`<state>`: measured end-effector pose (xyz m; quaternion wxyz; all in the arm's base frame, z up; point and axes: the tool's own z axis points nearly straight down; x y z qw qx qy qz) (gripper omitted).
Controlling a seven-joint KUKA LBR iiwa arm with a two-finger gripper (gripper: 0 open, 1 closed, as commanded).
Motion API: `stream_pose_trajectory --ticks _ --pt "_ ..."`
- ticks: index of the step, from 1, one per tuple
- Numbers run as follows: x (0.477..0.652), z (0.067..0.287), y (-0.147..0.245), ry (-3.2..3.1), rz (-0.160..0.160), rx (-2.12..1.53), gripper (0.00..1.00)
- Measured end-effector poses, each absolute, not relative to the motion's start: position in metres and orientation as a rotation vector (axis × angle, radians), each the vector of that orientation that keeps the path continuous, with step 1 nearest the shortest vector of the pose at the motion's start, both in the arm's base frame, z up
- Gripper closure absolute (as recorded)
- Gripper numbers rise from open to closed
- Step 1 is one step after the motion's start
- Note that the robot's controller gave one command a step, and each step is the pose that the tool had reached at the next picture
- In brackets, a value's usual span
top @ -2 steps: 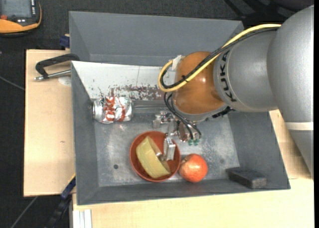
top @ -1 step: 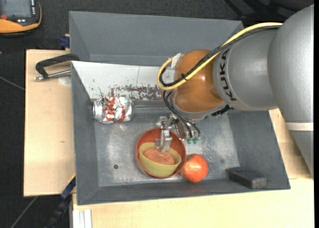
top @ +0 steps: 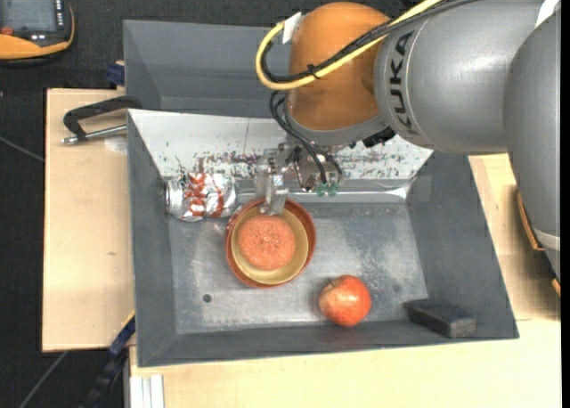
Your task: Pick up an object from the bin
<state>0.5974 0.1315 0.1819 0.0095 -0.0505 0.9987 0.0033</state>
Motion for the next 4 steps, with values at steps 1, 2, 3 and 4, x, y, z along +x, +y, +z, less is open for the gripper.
stream_pose_trajectory --ticks 1,2,3,4 --pt "0.595 0.178 0.129 3.129 0.007 -0.154 0.00" --pt "0.582 0.078 0.082 3.130 0.007 -0.186 0.00" --pt "0.585 0.084 0.086 3.119 0.013 -0.188 1.00" --pt "0.585 0.194 0.023 3.084 0.007 -0.416 1.00"
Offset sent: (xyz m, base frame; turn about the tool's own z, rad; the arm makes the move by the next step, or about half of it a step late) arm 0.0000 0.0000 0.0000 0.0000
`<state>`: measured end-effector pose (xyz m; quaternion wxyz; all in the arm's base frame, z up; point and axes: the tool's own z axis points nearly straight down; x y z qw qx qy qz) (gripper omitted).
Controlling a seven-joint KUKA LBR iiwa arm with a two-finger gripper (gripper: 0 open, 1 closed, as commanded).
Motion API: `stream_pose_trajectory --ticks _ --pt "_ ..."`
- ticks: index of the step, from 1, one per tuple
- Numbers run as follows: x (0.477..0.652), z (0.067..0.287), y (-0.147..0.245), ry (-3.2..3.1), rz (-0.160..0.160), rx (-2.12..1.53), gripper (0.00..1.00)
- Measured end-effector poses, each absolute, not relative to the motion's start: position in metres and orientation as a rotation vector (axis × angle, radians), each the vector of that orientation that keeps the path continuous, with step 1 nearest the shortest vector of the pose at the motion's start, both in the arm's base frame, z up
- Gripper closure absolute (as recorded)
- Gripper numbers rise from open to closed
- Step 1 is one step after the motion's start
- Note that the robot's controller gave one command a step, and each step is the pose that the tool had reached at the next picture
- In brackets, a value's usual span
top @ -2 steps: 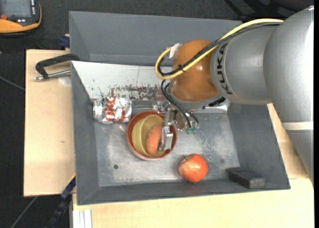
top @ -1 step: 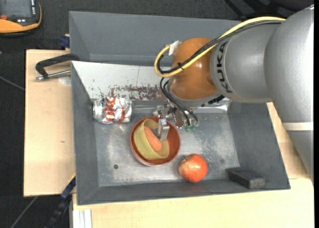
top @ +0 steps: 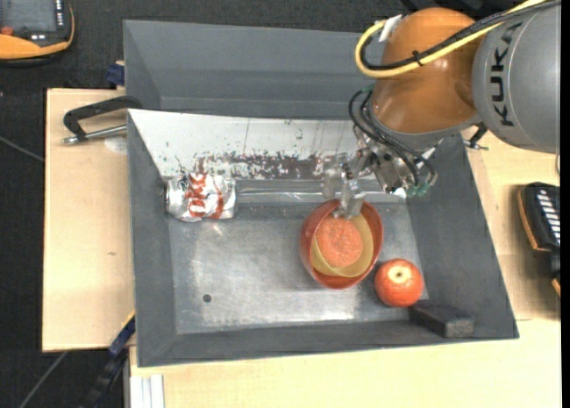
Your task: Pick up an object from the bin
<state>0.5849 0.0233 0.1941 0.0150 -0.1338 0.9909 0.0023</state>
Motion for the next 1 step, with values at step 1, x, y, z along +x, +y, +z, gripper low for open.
stream_pose_trajectory --ticks 1 --pt "0.5857 0.2809 0.0397 3.066 0.007 -0.431 1.00"
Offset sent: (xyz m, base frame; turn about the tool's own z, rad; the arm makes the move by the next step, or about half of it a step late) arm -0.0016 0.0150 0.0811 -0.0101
